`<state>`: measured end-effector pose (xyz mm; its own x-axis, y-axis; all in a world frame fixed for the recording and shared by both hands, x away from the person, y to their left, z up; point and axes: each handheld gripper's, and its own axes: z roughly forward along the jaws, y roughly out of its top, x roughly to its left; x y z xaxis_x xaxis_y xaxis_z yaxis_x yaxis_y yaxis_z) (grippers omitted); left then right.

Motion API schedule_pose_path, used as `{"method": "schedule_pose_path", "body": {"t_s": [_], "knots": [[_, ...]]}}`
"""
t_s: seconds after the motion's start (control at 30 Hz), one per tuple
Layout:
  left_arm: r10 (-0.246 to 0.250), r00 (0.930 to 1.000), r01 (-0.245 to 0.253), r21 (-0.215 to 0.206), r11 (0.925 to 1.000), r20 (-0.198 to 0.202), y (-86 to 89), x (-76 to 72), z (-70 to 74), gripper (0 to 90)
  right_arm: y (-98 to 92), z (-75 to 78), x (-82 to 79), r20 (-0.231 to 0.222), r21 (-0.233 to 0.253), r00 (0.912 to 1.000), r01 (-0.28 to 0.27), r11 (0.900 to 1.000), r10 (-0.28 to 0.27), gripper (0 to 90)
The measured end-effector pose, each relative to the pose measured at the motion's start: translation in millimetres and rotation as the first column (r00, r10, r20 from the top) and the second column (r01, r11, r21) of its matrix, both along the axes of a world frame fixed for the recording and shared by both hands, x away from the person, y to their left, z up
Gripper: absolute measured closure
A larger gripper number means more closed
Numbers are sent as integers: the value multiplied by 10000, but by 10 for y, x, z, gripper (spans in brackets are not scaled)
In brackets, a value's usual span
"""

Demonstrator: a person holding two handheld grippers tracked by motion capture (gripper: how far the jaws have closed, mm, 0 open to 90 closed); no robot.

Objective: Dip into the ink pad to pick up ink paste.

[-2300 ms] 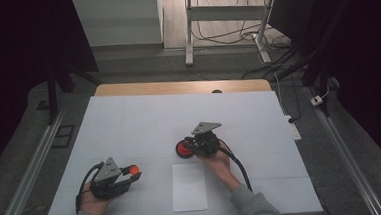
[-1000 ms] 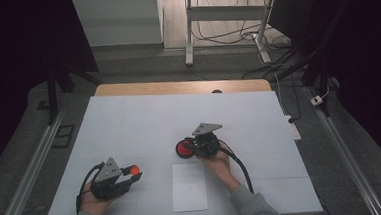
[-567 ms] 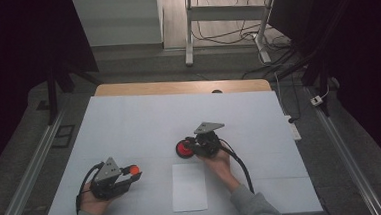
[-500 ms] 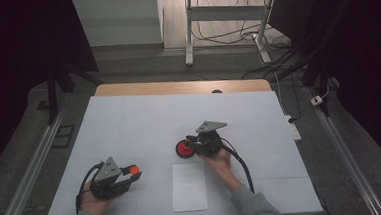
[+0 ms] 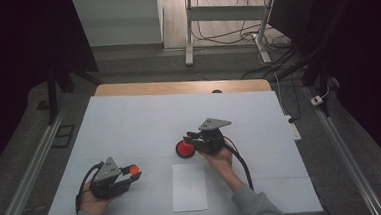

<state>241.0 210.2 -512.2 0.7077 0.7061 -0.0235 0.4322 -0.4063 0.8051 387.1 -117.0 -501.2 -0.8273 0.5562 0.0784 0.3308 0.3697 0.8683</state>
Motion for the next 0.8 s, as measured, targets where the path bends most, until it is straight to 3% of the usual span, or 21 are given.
{"method": "schedule_pose_path", "body": {"t_s": [0.8], "knots": [[-16,10000,16,42,10000,-53,1,5,-8,653,112,-189,16,-161,-895,9998,-132,9959,118,726]]}}
